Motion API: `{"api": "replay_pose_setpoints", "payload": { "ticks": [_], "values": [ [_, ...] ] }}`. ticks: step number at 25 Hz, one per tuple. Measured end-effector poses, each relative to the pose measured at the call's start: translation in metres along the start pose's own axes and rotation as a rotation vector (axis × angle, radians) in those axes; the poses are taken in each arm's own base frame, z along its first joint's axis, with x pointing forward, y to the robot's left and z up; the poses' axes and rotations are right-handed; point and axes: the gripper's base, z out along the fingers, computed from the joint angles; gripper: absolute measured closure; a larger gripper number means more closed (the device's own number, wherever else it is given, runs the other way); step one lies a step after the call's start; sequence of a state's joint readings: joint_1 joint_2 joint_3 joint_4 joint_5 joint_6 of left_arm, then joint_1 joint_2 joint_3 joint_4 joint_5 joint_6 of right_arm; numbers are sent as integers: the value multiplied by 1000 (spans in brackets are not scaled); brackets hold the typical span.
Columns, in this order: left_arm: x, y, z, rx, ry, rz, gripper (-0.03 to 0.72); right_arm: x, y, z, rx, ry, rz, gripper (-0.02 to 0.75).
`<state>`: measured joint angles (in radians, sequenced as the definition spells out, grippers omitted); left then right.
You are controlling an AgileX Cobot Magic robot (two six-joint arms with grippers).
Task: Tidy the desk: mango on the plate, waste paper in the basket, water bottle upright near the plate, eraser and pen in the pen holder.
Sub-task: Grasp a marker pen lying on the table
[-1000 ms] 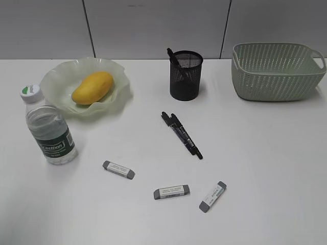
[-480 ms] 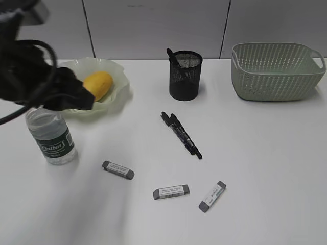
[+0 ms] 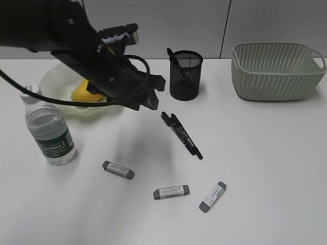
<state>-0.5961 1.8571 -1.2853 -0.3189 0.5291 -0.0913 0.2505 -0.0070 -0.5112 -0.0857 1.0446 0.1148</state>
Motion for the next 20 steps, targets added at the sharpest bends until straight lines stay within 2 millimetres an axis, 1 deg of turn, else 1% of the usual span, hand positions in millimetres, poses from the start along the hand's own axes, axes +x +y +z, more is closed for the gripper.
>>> {"api": "replay_pose_setpoints", "payload": {
  "ticks": [2,4,6,7,11,13,15,18,20],
  "values": [
    [-5,-8,20,4,30,-13,347,0,0,0,5,0,3,335],
    [-11,-22,37,6,44,-19,347,0,0,0,5,0,3,335],
    [-12,-31,58,-28,80,-31,347,0,0,0,5,0,3,335],
    [-14,-36,65,-51,91,-29,347,0,0,0,5,0,3,335],
    [-18,-45,96,-134,161,-75,347,0,0,0,5,0,3,335],
    [-22,-49,106,-136,156,-125,347,0,0,0,5,0,3,335],
    [-28,-56,109,-117,128,-162,347,0,0,0,5,0,3,335],
    [-35,-61,107,-93,88,-222,347,0,0,0,5,0,3,335],
    [-36,-61,109,-92,82,-260,347,0,0,0,5,0,3,335]
  ]
}}
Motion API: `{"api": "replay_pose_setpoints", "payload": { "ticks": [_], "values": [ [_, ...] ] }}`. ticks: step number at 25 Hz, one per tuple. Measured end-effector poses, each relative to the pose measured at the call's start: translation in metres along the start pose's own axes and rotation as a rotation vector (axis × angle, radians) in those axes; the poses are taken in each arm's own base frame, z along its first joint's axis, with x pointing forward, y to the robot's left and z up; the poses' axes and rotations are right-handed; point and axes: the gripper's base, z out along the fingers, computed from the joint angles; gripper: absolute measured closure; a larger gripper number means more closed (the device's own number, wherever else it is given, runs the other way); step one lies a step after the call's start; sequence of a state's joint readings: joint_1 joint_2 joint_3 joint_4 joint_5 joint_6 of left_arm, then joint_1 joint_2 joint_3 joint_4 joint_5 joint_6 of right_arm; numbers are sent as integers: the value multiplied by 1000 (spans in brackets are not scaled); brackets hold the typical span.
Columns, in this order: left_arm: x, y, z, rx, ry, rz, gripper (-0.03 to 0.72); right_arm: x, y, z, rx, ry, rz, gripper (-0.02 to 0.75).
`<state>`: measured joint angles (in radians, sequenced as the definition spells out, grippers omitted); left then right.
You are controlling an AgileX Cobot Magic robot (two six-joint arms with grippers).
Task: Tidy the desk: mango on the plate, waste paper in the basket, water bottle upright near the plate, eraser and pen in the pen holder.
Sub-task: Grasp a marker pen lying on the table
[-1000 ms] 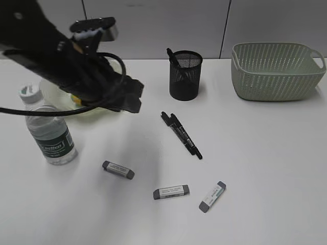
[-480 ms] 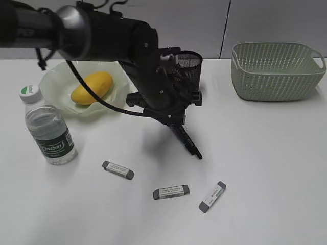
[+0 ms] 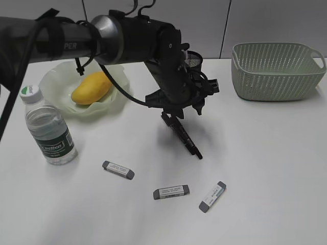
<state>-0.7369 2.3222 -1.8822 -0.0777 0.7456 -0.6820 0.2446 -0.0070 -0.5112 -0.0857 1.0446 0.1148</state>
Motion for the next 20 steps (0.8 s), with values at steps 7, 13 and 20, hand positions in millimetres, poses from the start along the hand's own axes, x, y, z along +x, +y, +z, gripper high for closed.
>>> {"api": "replay_pose_setpoints", "payload": {
  "ticks": [7,13,20],
  "values": [
    [8,7,23,-24,44,-57,347,0,0,0,0,0,0,335],
    [11,8,26,-35,64,-63,347,0,0,0,0,0,0,335],
    [14,11,27,-81,84,-34,347,0,0,0,0,0,0,335]
  ]
}}
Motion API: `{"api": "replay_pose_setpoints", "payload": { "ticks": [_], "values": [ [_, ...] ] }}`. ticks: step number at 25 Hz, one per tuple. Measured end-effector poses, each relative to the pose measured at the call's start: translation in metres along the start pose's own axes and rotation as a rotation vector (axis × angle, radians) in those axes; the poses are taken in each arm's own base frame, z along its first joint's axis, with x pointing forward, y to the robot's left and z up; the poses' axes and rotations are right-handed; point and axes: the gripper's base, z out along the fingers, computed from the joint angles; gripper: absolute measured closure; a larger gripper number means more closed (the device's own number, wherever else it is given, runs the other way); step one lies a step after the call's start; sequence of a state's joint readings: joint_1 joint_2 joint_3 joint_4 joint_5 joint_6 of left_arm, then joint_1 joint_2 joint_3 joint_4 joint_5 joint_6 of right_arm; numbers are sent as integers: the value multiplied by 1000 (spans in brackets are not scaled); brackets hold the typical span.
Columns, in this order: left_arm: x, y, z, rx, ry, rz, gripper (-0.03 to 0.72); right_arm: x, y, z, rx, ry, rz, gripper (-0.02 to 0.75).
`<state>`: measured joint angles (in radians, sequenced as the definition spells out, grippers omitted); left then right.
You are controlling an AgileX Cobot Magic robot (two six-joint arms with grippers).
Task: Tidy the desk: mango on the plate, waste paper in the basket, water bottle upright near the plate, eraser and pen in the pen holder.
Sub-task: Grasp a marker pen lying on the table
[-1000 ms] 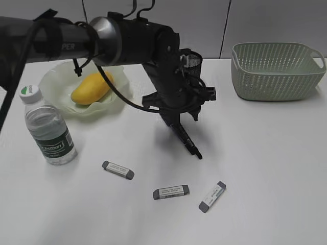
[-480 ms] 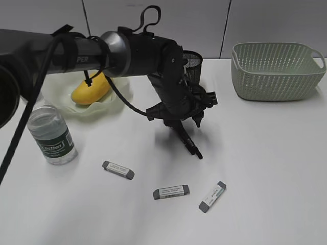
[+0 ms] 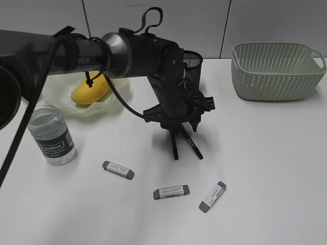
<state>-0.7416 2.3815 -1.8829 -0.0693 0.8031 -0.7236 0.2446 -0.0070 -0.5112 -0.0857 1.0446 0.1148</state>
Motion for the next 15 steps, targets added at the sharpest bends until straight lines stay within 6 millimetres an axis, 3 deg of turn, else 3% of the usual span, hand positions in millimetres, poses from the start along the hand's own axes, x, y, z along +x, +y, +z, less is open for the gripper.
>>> {"api": "replay_pose_setpoints", "payload": {
  "ticks": [12,15],
  "values": [
    [5,-10,12,48,-14,-8,382,0,0,0,0,0,0,335],
    [7,-11,12,41,-18,6,444,0,0,0,0,0,0,335]
  ]
}}
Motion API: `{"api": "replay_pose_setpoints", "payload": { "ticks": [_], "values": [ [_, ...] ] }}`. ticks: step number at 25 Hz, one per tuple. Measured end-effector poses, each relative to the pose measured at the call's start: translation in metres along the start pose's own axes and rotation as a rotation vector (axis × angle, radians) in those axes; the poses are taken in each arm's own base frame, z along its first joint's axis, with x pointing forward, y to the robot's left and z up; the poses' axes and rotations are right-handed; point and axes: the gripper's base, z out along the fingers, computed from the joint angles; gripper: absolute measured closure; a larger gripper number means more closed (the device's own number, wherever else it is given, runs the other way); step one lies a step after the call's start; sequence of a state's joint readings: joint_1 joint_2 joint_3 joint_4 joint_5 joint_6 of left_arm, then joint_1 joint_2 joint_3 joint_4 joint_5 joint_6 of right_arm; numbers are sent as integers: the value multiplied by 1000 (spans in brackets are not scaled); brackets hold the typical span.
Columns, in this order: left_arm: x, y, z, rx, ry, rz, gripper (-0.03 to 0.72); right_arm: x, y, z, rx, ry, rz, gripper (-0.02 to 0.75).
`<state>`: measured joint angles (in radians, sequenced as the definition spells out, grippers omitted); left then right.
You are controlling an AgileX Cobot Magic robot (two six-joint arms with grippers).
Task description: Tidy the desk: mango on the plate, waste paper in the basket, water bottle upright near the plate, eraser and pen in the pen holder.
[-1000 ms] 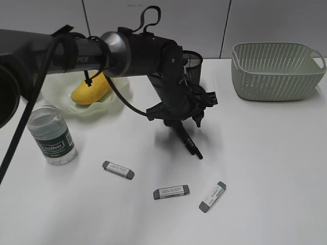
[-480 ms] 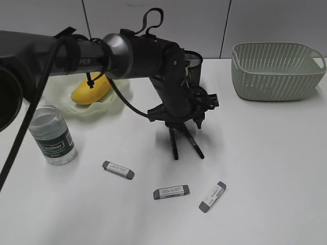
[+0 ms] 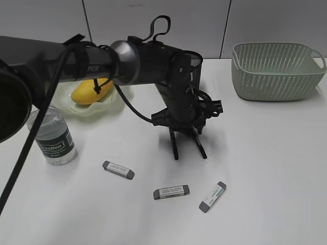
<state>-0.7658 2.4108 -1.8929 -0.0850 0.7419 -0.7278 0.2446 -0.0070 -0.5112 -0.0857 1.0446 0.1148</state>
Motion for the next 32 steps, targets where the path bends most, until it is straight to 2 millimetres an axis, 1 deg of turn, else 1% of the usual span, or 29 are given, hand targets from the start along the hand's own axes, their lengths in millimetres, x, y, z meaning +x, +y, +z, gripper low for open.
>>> {"api": "replay_pose_setpoints", "payload": {
  "ticks": [3,5,11,14,16,17,19,22,24,25,27,28,30,32],
  "values": [
    [4,-3,1,-12,-5,30,566,0,0,0,0,0,0,335],
    [5,-4,1,-12,-5,35,617,0,0,0,0,0,0,335],
    [5,-4,1,-18,-14,49,623,0,0,0,0,0,0,335],
    [5,-7,-2,-26,-41,114,623,0,0,0,0,0,0,335],
    [2,-10,-14,-22,-64,185,624,0,0,0,0,0,0,335],
    [-1,-13,-25,-21,-94,231,624,0,0,0,0,0,0,335],
    [-11,-21,-57,-1,-188,298,624,0,0,0,0,0,0,335],
    [-27,-34,-107,61,-378,390,624,0,0,0,0,0,0,335],
    [-37,-45,-134,130,-540,469,624,0,0,0,0,0,0,335],
    [-42,-51,-144,167,-628,520,624,0,0,0,0,0,0,335],
    [-51,-59,-155,235,-783,619,624,0,0,0,0,0,0,335],
    [-55,-60,-155,250,-835,667,624,0,0,0,0,0,0,335],
    [-64,-57,-148,285,-905,723,624,0,0,0,0,0,0,335],
    [-74,-47,-132,282,-921,742,624,0,0,0,0,0,0,335]
  ]
}}
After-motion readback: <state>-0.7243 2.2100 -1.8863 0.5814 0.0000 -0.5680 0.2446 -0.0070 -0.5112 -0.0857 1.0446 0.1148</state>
